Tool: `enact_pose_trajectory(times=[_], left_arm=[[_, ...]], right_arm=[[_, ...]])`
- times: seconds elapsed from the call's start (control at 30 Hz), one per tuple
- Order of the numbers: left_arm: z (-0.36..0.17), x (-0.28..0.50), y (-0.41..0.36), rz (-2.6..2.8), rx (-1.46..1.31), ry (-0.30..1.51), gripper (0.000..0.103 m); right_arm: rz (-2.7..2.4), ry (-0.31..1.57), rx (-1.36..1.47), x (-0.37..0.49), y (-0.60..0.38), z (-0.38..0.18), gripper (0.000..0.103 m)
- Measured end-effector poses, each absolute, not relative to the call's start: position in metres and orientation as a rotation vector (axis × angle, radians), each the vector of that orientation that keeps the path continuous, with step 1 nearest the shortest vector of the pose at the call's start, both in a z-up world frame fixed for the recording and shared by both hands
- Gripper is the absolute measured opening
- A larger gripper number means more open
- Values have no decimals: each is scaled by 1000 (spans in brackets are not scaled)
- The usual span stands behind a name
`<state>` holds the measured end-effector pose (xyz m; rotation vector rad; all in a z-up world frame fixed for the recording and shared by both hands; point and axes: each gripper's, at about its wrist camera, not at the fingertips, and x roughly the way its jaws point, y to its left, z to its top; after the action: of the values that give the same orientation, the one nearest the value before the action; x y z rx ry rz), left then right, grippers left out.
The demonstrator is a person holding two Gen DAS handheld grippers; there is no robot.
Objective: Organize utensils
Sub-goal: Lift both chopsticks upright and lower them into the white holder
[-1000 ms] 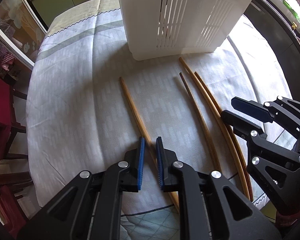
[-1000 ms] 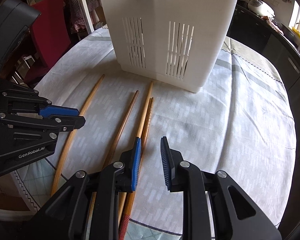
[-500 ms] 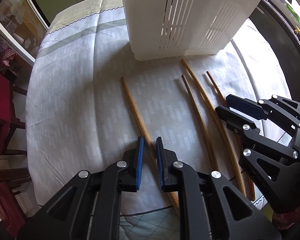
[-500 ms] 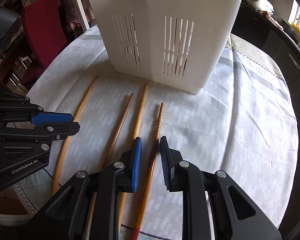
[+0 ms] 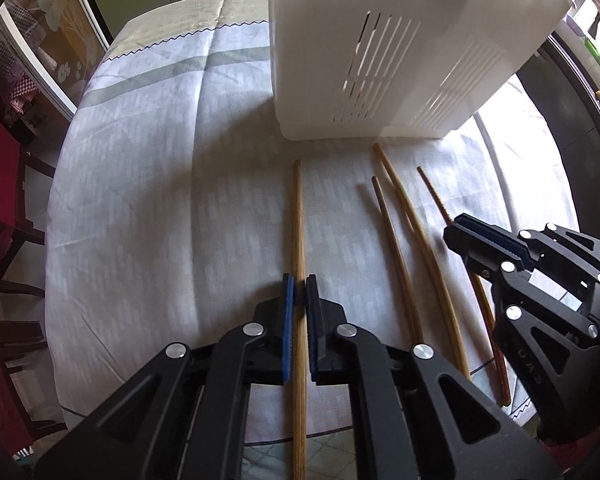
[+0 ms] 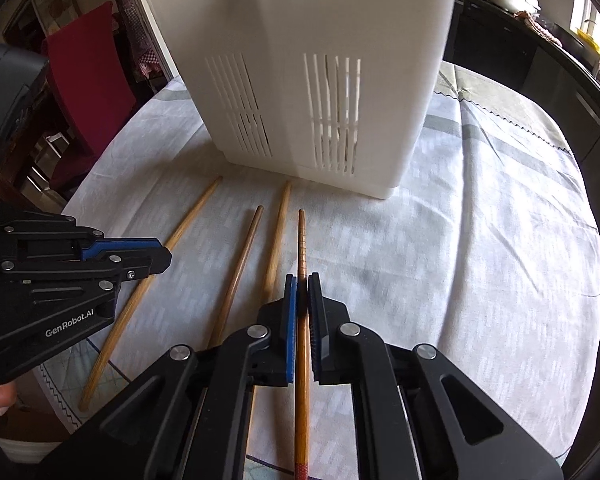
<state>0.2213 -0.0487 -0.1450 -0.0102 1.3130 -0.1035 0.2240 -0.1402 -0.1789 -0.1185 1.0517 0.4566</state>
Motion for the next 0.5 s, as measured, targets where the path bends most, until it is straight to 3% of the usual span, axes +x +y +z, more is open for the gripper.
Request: enact_pose_trajectory(times=[0.5], left_arm=[[-55, 170, -47, -181, 28, 1025, 6]], right_arm=[[491, 835, 1, 171, -200, -89, 7]])
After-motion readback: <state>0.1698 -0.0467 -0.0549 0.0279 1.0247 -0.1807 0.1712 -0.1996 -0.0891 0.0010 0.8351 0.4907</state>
